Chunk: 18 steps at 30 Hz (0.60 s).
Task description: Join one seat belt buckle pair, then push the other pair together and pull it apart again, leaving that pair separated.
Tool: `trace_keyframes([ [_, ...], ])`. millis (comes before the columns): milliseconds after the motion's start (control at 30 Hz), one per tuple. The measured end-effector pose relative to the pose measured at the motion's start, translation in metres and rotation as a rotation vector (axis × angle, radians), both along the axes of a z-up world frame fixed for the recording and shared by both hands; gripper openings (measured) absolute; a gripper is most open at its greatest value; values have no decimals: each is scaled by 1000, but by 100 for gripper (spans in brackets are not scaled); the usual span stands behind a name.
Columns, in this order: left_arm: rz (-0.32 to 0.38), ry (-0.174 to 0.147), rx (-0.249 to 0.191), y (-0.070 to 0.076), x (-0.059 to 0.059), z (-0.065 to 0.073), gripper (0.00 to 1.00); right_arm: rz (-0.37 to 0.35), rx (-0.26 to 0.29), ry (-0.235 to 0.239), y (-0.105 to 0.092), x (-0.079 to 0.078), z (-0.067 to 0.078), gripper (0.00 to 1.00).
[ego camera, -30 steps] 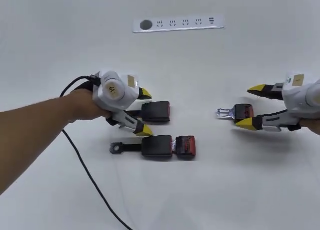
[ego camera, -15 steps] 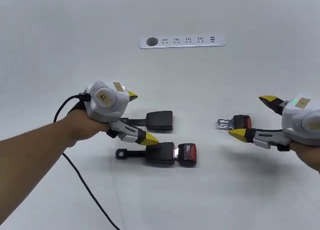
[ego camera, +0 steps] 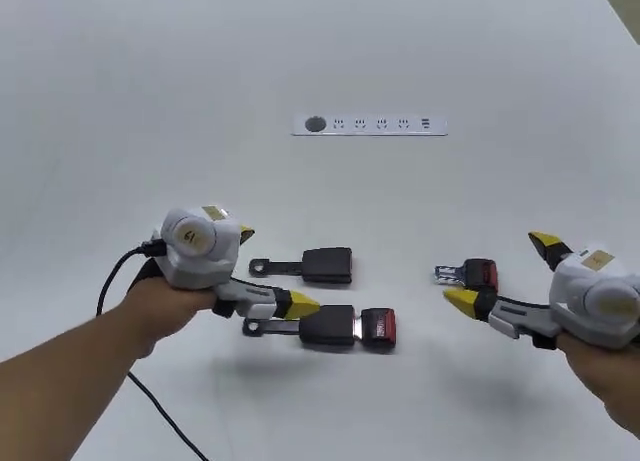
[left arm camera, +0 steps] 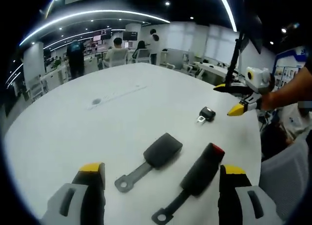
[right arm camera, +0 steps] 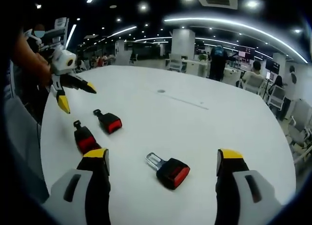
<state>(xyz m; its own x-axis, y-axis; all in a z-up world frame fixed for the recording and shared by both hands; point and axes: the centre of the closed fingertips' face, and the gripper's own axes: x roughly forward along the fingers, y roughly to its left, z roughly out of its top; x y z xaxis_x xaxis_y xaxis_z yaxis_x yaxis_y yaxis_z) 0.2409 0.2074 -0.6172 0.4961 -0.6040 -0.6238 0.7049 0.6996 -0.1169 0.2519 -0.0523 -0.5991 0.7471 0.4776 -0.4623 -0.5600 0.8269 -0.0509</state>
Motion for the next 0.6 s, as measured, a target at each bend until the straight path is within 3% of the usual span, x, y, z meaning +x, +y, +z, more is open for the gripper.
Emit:
trace_keyframes([
  [100,18,2,-18,6,-15,5,100,-21,14,5,1,-10,2,93],
  [200,50,-31,-45,14,-24,14,100,-34,21,3,4,-22,3,93],
  [367,85,-44,-58,30,-41,17,100,-33,20,-3,9,-43,5,93],
  [500,137,-46,-87,36,-57,30,100,-36,23,-27,10,-56,12,93],
  [600,150,-51,-114,44,-64,32,100,-49,36,-36,7,-63,15,93],
])
